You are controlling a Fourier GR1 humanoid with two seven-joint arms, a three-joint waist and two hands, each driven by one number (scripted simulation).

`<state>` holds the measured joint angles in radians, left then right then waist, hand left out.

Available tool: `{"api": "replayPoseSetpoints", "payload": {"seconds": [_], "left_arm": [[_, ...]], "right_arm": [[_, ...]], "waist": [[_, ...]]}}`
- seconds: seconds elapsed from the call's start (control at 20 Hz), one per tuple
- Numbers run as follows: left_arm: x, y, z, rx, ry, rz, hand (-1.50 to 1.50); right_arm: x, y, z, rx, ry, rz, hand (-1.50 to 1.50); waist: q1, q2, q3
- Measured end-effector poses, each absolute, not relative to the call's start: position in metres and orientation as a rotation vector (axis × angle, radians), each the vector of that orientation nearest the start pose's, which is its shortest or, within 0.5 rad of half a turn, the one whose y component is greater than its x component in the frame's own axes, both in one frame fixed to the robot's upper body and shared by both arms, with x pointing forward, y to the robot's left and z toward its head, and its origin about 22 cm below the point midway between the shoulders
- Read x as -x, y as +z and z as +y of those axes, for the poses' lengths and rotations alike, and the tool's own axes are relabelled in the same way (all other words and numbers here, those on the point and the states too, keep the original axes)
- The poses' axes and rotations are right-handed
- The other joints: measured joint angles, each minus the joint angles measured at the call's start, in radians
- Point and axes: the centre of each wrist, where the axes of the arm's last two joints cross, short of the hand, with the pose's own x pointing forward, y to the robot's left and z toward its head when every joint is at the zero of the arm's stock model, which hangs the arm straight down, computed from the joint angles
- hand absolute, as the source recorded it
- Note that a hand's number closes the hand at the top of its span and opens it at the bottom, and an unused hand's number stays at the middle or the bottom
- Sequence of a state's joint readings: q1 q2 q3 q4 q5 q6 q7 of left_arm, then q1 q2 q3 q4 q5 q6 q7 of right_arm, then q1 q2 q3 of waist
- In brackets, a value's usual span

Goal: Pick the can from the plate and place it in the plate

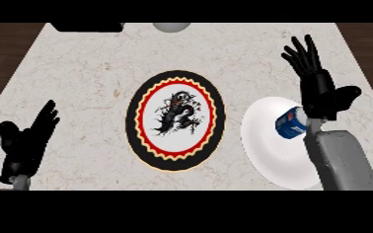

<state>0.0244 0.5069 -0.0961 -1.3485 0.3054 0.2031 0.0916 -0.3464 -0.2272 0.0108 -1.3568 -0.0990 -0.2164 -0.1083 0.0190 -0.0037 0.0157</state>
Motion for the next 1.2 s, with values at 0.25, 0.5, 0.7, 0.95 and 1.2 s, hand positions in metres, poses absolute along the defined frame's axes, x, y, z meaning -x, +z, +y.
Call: {"api": "replayPoseSetpoints", "payload": {"seconds": [0.25, 0.5, 0.7, 0.95, 1.2], "left_arm": [[-0.259, 0.019, 0.33, -0.329, -0.089, -1.379, 0.0], [-0.278, 0.037, 0.3, -0.27, -0.171, -1.504, 0.0], [-0.286, 0.04, 0.281, -0.236, -0.192, -1.536, 0.0], [-0.296, 0.044, 0.271, -0.233, -0.209, -1.549, 0.0], [-0.3, 0.04, 0.263, -0.234, -0.208, -1.551, 0.0]], "right_arm": [[-0.344, 0.079, -0.223, 0.158, -0.117, -1.747, -1.5], [-0.348, 0.069, -0.233, 0.482, 0.258, -1.657, -1.5], [-0.33, 0.034, -0.205, 0.522, 0.16, -1.548, -1.5], [-0.302, 0.018, -0.193, 0.64, 0.228, -1.53, -1.5], [-0.285, 0.048, -0.198, 0.803, 0.283, -1.56, -1.5]], "waist": [[-0.016, 0.003, -0.012], [-0.023, 0.008, -0.03], [-0.027, 0.005, -0.021], [-0.029, 0.002, -0.018], [-0.035, -0.001, -0.017]]}}
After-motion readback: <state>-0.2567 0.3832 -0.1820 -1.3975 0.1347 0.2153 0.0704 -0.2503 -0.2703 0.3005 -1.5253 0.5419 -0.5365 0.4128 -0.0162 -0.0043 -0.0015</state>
